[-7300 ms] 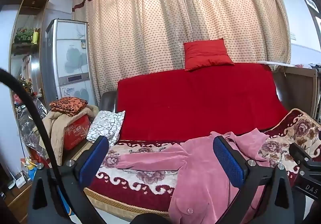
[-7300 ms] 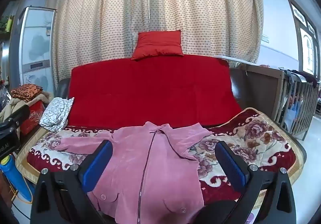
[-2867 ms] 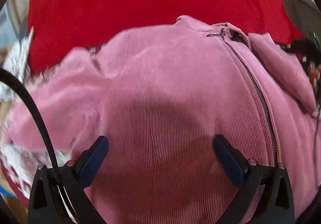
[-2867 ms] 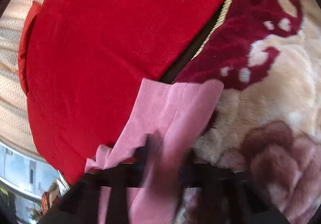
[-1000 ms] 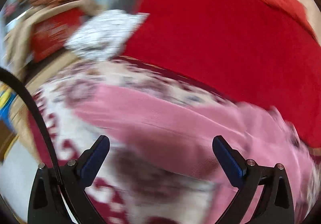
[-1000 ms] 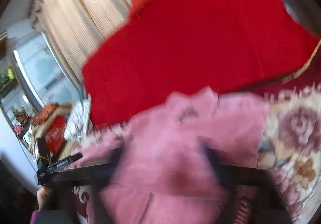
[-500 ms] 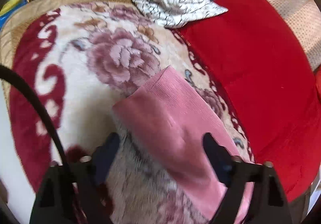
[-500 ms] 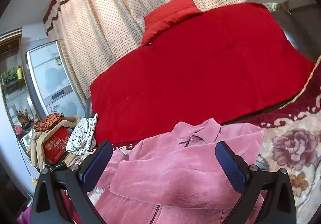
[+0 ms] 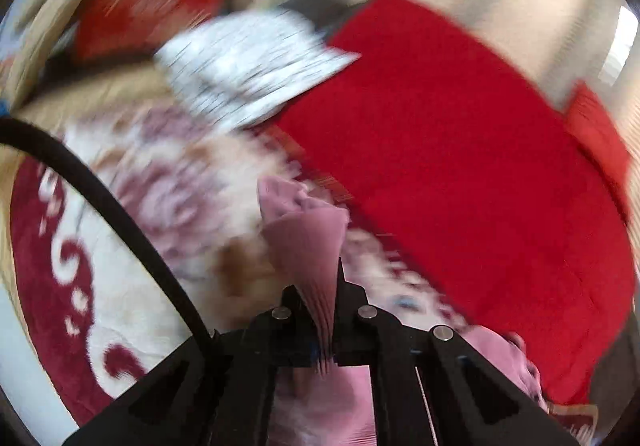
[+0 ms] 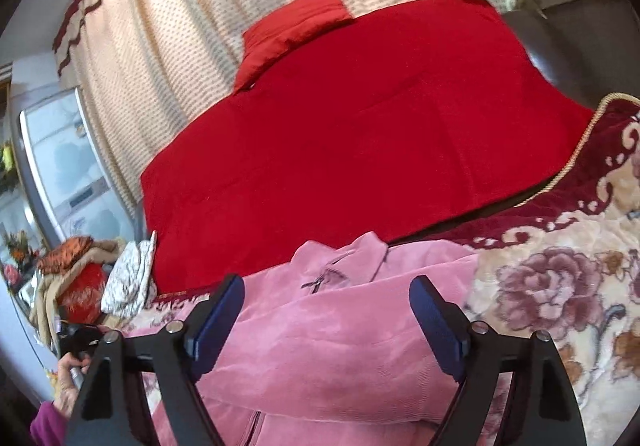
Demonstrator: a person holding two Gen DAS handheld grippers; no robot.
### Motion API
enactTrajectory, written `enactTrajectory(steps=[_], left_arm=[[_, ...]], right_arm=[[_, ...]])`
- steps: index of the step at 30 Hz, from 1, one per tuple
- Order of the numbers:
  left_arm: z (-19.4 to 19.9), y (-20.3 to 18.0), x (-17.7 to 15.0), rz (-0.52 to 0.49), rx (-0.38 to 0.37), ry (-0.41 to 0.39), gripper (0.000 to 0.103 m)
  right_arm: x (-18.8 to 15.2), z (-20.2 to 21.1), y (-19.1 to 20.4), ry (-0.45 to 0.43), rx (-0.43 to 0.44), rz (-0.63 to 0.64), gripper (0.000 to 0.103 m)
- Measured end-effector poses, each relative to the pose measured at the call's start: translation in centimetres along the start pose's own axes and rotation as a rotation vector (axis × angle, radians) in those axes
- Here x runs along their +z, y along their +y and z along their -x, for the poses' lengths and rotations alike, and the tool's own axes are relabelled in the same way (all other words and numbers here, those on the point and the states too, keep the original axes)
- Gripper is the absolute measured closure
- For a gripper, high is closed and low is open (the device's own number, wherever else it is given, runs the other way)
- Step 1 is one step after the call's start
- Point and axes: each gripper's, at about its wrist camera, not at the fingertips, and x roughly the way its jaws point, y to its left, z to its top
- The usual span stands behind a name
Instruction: Fold large clothes
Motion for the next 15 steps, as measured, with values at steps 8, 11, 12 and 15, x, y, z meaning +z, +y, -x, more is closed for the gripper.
enactTrajectory(steps=[8,11,12,15], left_arm=[[7.7,-20.0,-5.2,-0.41,-0.271,0.035,0.099],[9.5,-27.0,-9.0,-0.529,-0.365,0.091,0.099],[10.0,-29.5,-10.5,-0.561,-0.406,0.119,0.099],[10.9,-34.4,-14.0,-0.638,-0.542,0.217,0.065]], right_arm=[[1.6,2.6,-4.4,-0.053,-0.04,-0.104,0.016],[2.1,3.4,-6.3,-0.062,-0.054,-0.154,0.016],[2.3,3.6,-6.7,-0.066,-0.057,-0.166,0.016],[2.9,4.1,-8.4,-0.069,-0.056,-0.21,0.016]])
